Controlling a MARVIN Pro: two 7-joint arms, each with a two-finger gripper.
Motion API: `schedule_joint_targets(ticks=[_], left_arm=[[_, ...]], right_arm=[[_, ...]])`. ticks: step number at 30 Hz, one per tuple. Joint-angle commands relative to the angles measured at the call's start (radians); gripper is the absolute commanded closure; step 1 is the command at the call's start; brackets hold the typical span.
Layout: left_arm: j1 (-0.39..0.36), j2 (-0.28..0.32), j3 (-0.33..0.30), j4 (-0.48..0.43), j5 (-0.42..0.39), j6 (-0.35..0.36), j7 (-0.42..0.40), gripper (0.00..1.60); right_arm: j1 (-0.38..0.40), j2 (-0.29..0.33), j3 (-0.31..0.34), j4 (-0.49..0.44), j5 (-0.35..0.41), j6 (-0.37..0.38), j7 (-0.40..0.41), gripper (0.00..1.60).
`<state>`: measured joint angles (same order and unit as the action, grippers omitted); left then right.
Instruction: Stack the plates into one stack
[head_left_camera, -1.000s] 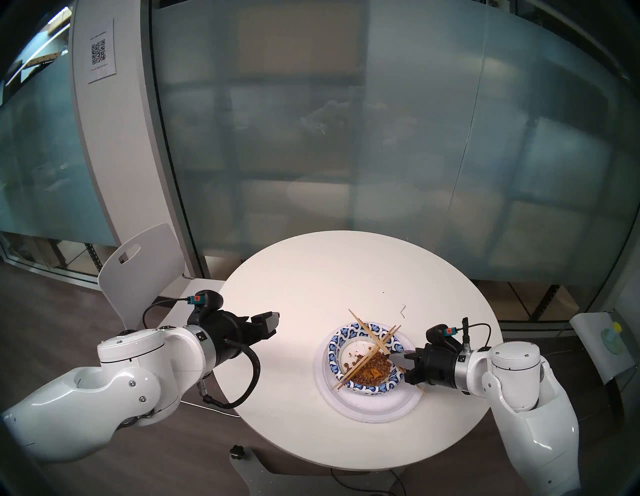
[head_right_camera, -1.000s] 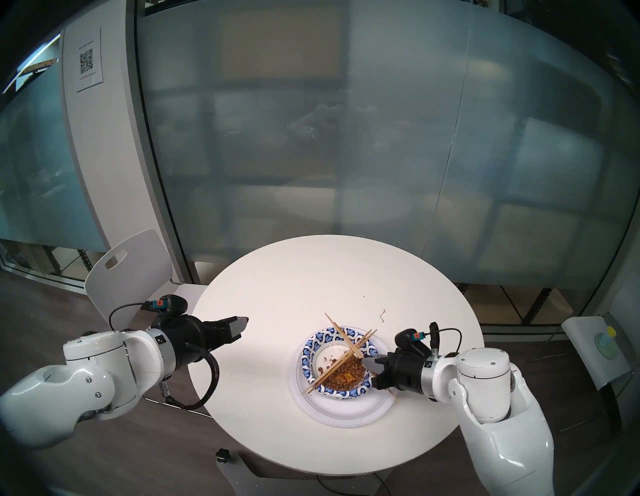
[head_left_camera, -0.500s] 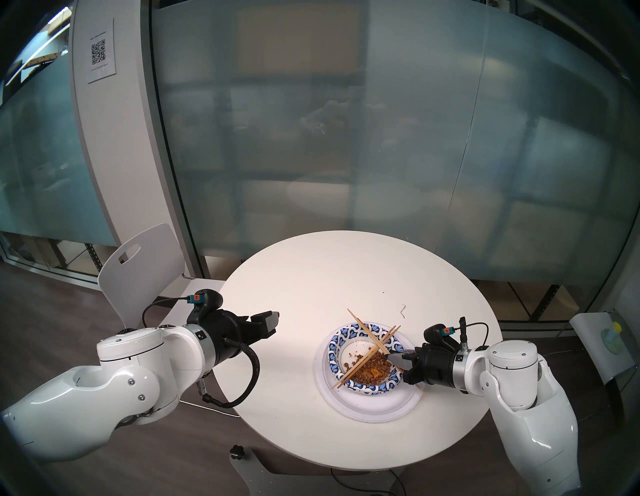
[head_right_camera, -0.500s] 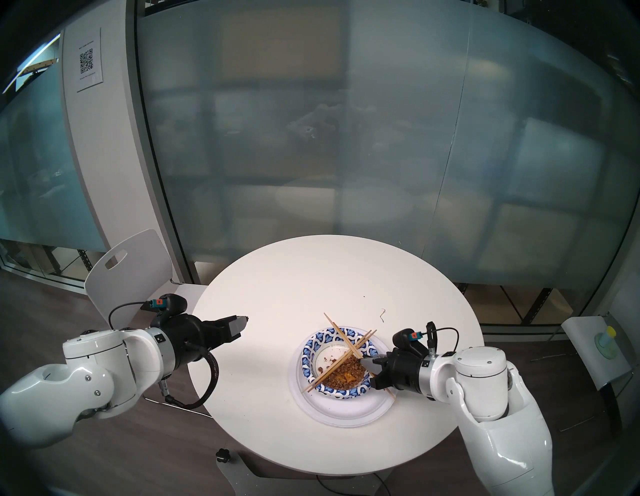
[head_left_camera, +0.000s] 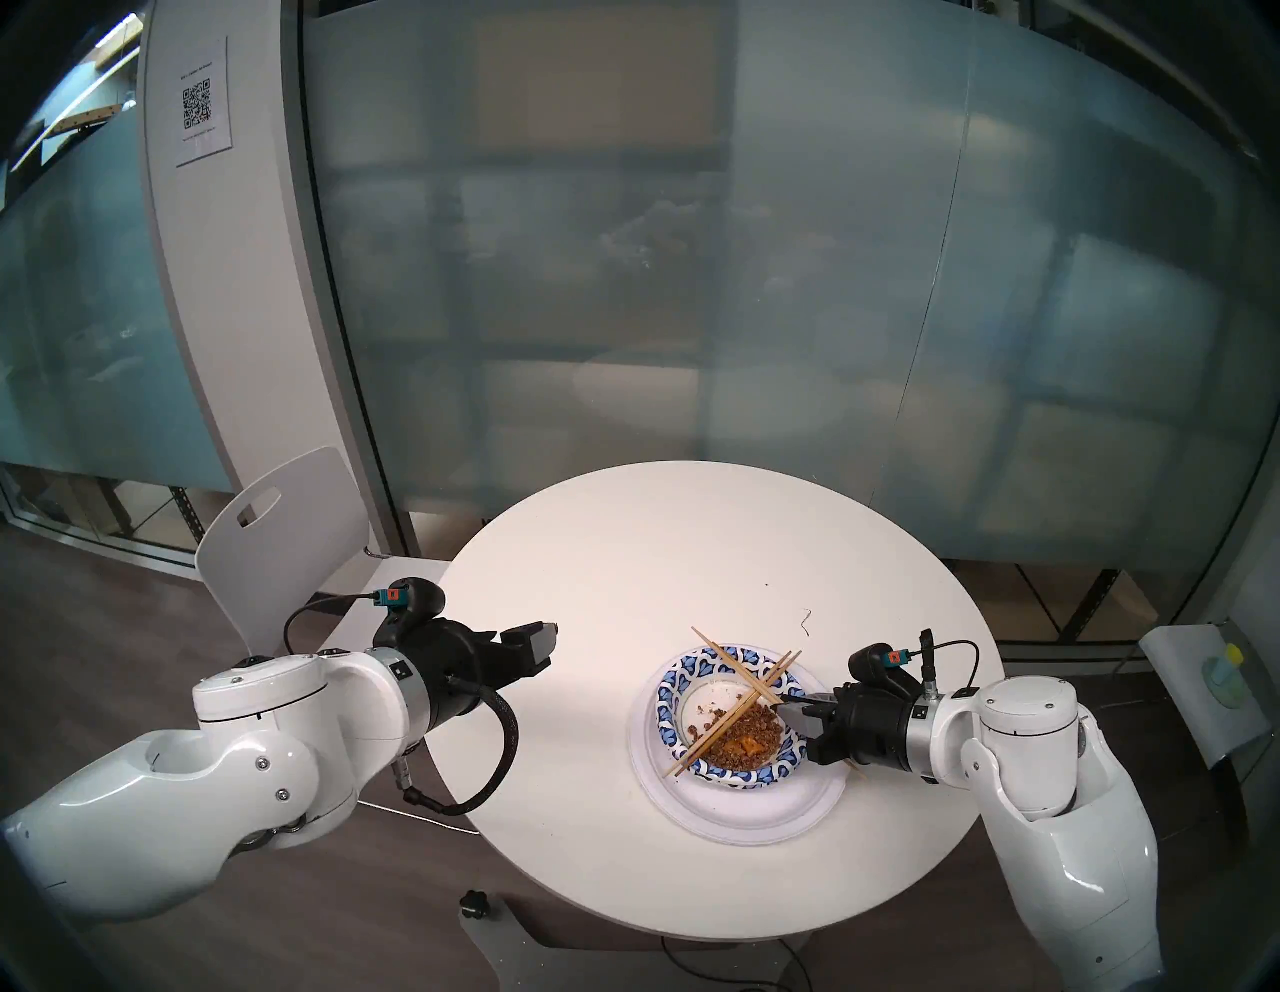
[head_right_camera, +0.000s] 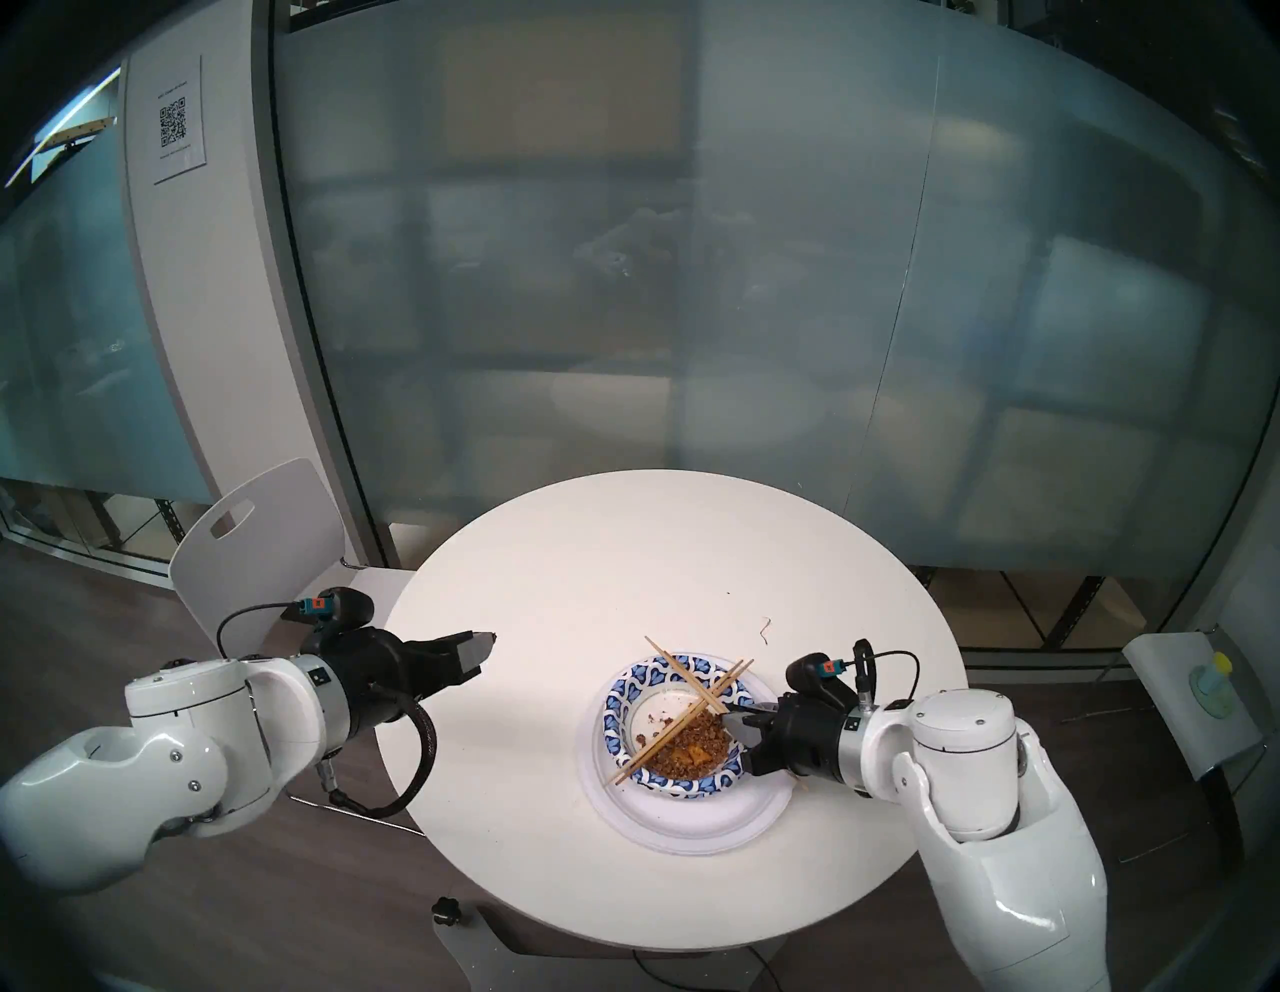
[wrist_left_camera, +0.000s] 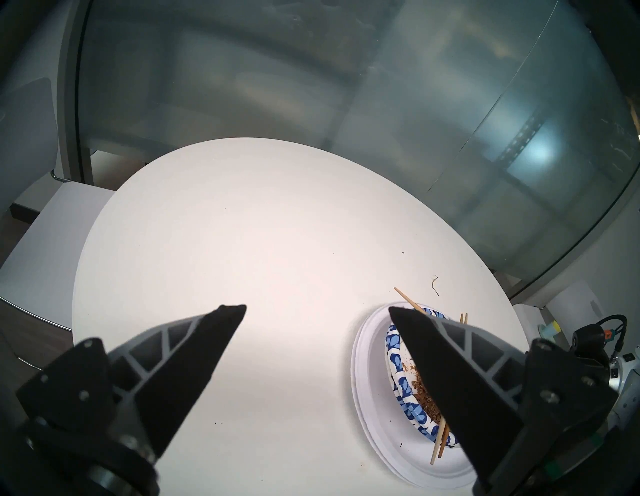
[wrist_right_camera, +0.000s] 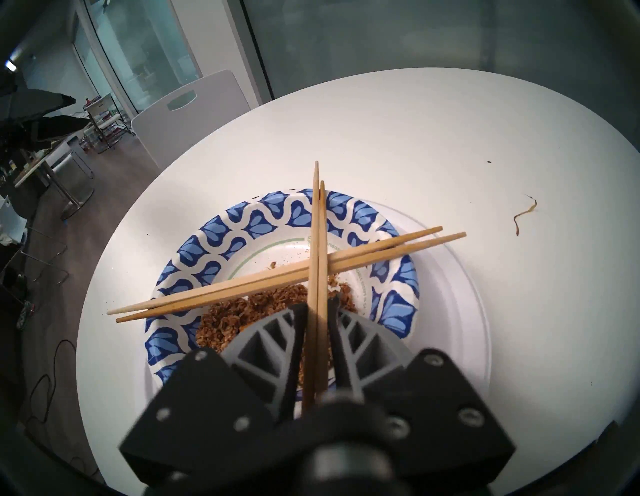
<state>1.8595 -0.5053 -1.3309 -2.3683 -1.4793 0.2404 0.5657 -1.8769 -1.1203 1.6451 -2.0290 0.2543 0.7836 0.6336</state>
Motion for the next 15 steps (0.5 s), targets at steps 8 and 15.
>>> schedule_joint_targets(ticks=[8, 15], left_arm=[[-0.001, 0.004, -0.016, -0.005, -0.005, -0.009, -0.001, 0.0], [-0.002, 0.006, -0.017, -0.003, -0.009, -0.011, -0.003, 0.0]], right_arm=[[0.021, -0.005, -0.016, -0.013, 0.006, 0.011, 0.004, 0.93], [0.018, -0.007, -0.021, -0.013, 0.006, 0.014, 0.002, 0.92]])
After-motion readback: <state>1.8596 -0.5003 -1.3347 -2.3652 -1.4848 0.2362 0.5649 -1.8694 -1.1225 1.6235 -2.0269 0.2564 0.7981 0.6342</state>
